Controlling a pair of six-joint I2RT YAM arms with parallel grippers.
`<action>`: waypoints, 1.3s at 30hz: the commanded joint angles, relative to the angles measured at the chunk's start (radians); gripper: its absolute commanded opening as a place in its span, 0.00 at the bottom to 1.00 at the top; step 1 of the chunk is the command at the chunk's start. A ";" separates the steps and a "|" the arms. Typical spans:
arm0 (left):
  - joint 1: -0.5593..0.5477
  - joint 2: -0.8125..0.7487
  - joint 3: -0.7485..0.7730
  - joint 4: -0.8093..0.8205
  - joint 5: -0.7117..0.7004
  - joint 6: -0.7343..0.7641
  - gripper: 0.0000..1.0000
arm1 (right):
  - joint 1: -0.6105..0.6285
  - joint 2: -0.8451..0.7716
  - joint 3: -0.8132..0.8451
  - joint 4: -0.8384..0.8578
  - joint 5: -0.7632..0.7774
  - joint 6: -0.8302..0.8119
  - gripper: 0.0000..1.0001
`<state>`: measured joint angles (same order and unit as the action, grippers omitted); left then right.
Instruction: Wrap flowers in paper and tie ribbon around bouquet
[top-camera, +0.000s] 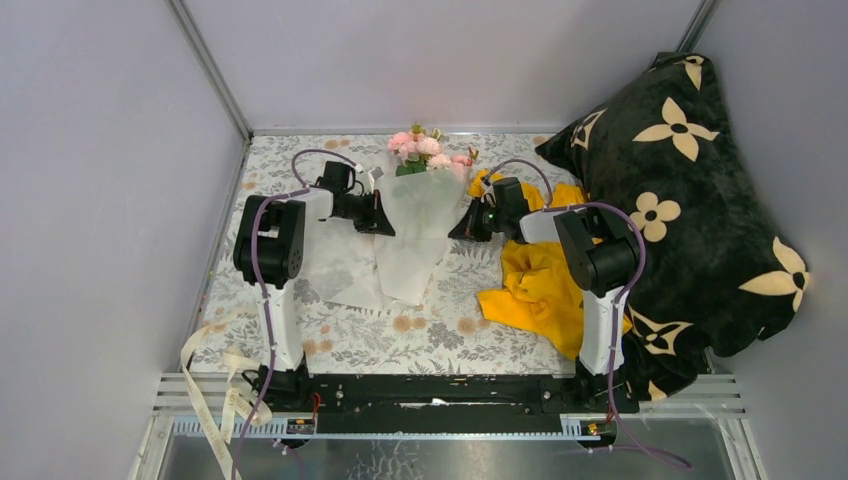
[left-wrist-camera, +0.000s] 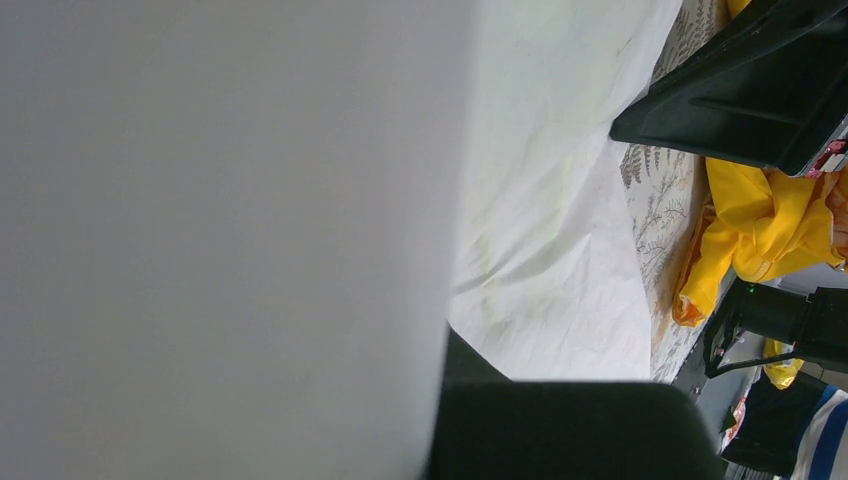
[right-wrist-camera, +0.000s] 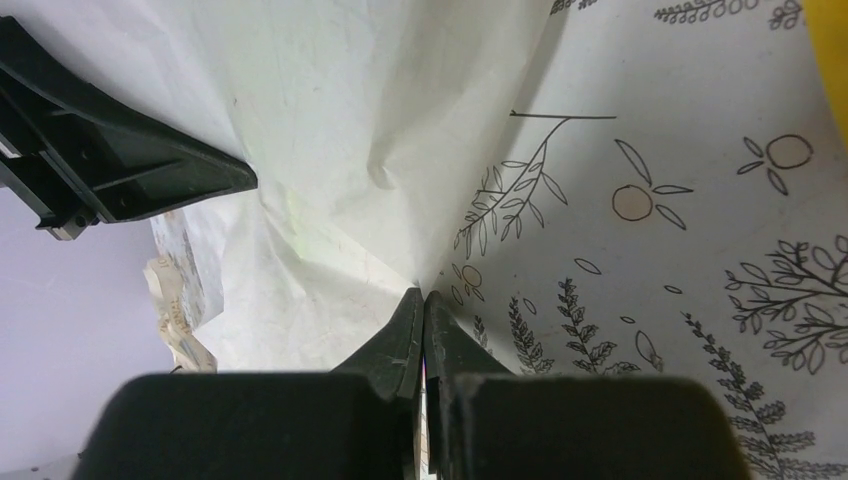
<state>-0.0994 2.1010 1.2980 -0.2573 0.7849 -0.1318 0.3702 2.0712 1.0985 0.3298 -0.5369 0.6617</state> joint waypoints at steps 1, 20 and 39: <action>0.021 0.023 -0.007 -0.015 -0.080 0.026 0.00 | -0.025 -0.065 -0.002 -0.099 0.053 -0.086 0.00; -0.011 -0.010 -0.064 -0.006 -0.052 0.028 0.00 | 0.250 -0.243 0.102 -0.382 -0.034 -0.344 0.18; -0.017 -0.057 -0.108 0.031 -0.046 0.012 0.00 | 0.281 -0.275 -0.099 -0.593 0.203 -0.393 0.03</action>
<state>-0.1112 2.0556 1.2247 -0.2207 0.7803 -0.1364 0.6621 1.8545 0.9890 -0.0738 -0.4892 0.3691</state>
